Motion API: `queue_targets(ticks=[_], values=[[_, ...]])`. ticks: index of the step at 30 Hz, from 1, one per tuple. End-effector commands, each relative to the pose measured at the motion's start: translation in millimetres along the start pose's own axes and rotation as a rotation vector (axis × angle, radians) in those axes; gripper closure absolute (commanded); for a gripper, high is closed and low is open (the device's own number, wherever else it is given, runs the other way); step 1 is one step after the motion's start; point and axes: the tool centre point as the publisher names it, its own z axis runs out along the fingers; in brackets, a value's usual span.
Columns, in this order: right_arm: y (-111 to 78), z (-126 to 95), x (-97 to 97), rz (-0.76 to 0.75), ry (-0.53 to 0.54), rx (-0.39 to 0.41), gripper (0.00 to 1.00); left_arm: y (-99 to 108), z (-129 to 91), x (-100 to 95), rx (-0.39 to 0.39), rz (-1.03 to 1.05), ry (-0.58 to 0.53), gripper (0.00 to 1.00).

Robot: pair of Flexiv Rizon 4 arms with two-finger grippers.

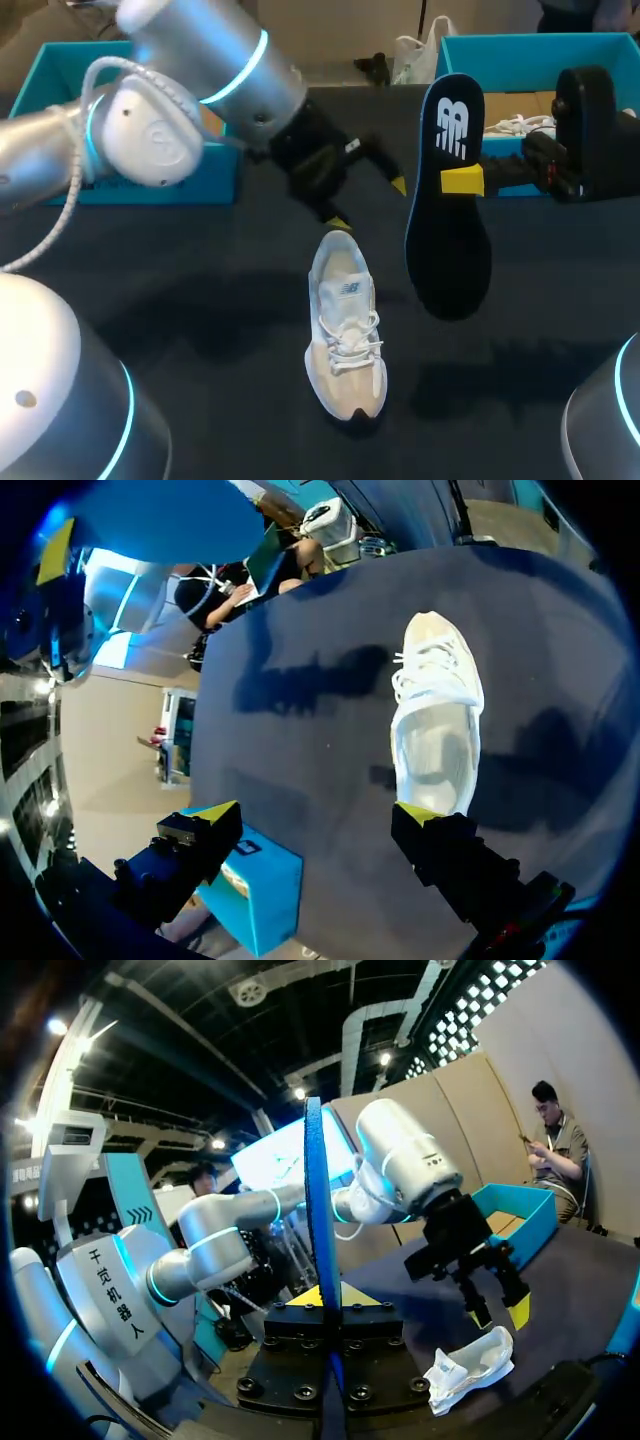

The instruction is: Take the shoe out of the shoebox, open the shoe tongue, remove and reinsert the insole, then place the shoe into the shoebox

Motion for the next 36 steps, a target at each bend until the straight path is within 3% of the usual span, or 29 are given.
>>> queue_targets(ticks=[1,6,11,20,32,36], values=[[-0.5,1.4,0.2,0.002,-0.003,0.001,1.0,-3.0,-4.2,6.5,-0.004,0.002,-0.1,0.0],[-0.5,1.4,0.2,0.002,-0.003,0.001,1.0,-1.8,-4.0,6.5,-0.002,-0.004,-0.109,0.0],[-0.5,1.4,0.2,0.002,-0.003,0.001,1.0,3.1,-17.0,-4.9,-0.063,0.017,-0.291,0.0],[-0.5,1.4,0.2,0.002,-0.003,0.001,1.0,3.8,-49.4,-29.3,-0.081,0.061,-0.545,0.0],[-0.5,1.4,0.2,0.002,-0.003,0.001,1.0,3.8,-49.4,-29.3,-0.081,0.061,-0.545,0.0],[-0.5,1.4,0.2,0.002,-0.003,0.001,1.0,9.5,-55.2,-33.1,-0.08,0.086,-0.639,0.0]])
